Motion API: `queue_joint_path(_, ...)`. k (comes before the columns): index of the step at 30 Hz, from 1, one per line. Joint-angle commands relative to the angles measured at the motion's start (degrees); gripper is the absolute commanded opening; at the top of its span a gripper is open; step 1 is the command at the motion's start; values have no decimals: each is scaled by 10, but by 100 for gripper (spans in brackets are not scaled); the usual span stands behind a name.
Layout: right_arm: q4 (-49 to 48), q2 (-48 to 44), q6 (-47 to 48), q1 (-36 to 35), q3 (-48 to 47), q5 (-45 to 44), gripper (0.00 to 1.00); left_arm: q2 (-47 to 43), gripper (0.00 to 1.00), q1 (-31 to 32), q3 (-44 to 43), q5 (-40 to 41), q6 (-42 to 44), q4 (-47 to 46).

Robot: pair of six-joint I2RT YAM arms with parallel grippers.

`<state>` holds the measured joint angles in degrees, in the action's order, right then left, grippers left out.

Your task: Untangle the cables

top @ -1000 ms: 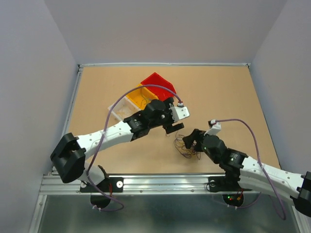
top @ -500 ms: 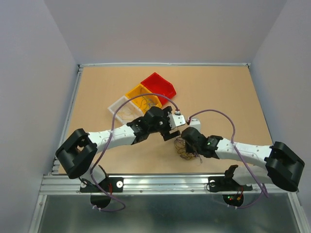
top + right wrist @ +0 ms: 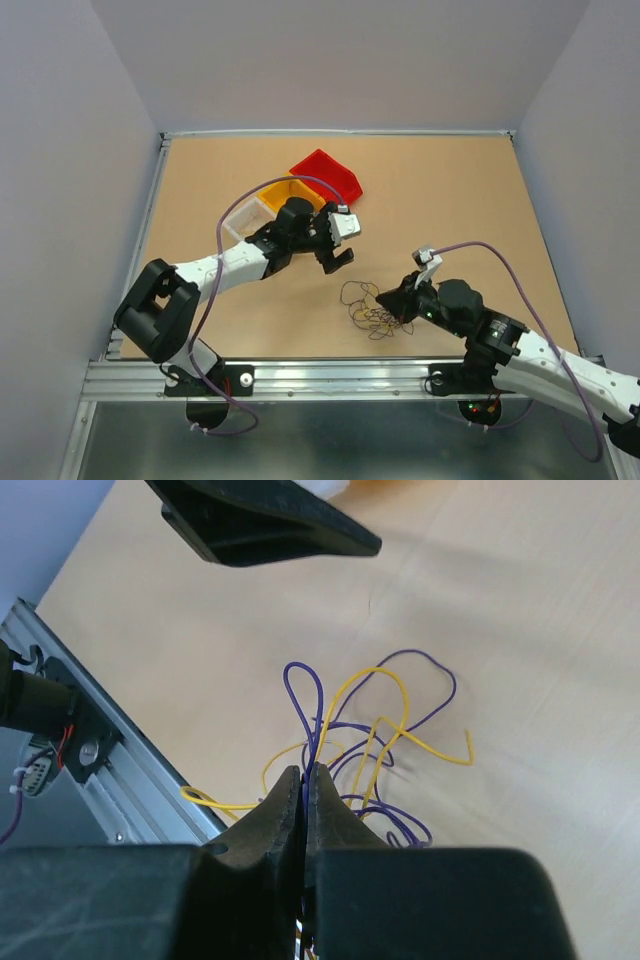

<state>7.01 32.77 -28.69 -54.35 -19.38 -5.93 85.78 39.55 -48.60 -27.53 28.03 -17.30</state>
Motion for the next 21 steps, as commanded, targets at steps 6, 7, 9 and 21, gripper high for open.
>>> queue_joint_path(6, -41, -9, -9, 1, 20, -3, 0, 69, 99, 32, -69, -68, 71, 85)
queue_joint_path(7, -39, -1, -12, 1, 17, -18, 1, 76, 99, 38, -72, -61, 77, 101)
queue_joint_path(9, -30, 1, -22, 2, 14, -34, 1, 92, 98, 54, -77, -35, 81, 104)
queue_joint_path(21, 35, -189, -92, 1, 45, -206, 0, 147, 98, 64, -112, -44, 84, 141)
